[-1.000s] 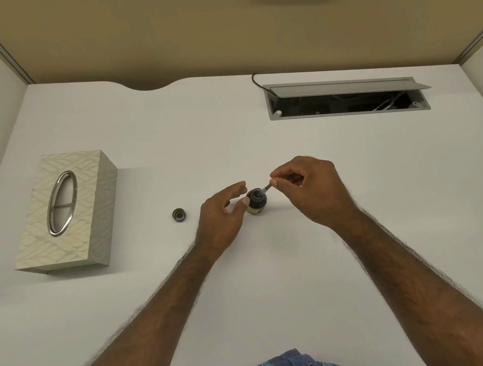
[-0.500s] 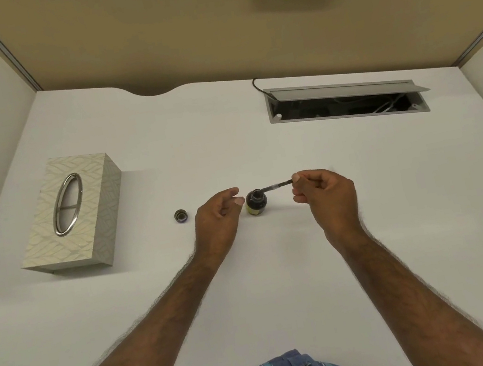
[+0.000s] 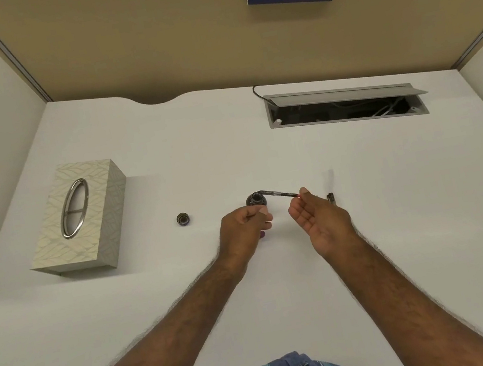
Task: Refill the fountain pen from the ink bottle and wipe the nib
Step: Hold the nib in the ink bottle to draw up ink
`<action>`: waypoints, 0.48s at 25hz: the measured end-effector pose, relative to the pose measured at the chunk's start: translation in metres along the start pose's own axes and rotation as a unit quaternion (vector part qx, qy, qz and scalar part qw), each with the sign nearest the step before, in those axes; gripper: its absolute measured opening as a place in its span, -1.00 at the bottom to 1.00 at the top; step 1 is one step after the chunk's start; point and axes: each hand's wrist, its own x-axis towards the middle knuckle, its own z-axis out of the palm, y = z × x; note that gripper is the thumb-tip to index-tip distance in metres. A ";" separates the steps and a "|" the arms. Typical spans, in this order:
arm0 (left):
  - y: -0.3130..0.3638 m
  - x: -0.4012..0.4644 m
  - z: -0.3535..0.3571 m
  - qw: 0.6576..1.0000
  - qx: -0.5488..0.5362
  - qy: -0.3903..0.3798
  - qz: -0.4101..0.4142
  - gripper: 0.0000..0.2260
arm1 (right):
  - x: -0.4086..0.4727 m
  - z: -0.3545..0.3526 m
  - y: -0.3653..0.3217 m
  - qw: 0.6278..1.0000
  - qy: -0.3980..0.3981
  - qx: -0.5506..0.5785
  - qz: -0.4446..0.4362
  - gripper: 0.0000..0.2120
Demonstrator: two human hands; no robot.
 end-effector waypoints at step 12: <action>0.022 -0.017 0.022 0.996 -0.077 0.012 0.031 -0.79 | -0.031 -0.010 0.009 0.988 -0.085 0.106 0.075 -0.94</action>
